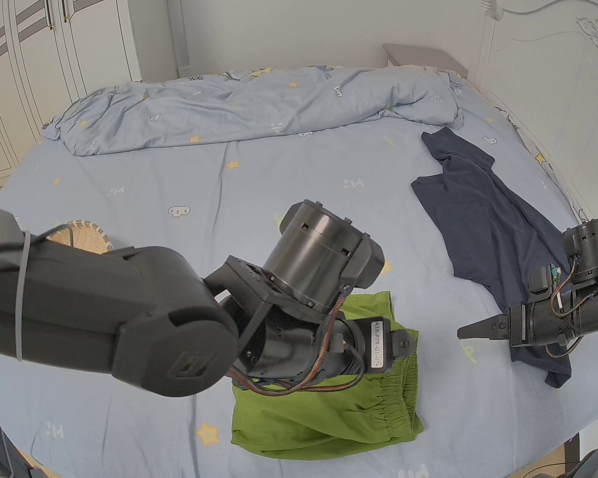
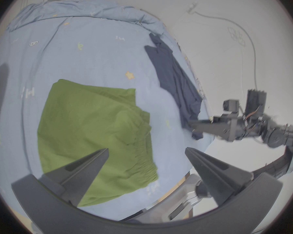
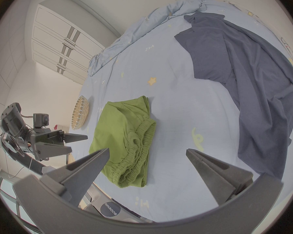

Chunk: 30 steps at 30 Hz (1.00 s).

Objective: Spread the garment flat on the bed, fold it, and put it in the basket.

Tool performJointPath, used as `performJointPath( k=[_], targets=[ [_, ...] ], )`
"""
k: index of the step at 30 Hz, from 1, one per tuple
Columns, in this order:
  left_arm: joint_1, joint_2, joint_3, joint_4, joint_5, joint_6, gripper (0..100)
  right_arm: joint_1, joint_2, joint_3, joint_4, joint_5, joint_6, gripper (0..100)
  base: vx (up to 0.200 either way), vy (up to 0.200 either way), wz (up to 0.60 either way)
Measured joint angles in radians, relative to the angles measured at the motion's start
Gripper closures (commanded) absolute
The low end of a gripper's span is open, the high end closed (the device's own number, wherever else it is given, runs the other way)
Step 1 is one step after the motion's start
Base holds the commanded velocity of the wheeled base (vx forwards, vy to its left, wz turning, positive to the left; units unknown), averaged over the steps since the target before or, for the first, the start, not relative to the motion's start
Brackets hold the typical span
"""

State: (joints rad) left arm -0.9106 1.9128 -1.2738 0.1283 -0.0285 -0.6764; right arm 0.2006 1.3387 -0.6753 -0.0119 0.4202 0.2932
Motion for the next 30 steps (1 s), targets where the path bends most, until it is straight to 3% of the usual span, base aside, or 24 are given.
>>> performJointPath(
  k=[5,9,18,23,26,30],
  targets=[
    [-0.002,-0.004,0.010,-0.068,-0.001,-0.072,0,0.000,0.000,0.000,0.000,0.000,0.001,0,0.000,0.000,0.00],
    [0.056,-0.024,0.030,-0.073,-0.027,-0.094,0,-0.001,-0.001,-0.002,0.000,0.000,0.001,0,0.000,0.000,0.00],
    [0.327,-0.109,0.224,-0.159,-0.311,-0.065,0,-0.002,-0.014,-0.008,0.001,0.000,0.002,0,0.000,0.000,0.00],
    [0.485,-0.105,0.375,-0.344,-0.459,0.026,0,0.000,-0.029,-0.009,0.003,0.001,0.003,0,0.000,0.000,0.00],
    [0.570,-0.066,0.441,-0.437,-0.523,0.086,0,0.001,-0.038,-0.009,0.003,0.001,0.003,0,0.000,0.000,0.00],
    [0.610,-0.008,0.469,-0.476,-0.553,0.113,0,0.004,-0.047,-0.007,0.002,0.001,0.004,0,0.000,0.000,0.00]
  ],
)
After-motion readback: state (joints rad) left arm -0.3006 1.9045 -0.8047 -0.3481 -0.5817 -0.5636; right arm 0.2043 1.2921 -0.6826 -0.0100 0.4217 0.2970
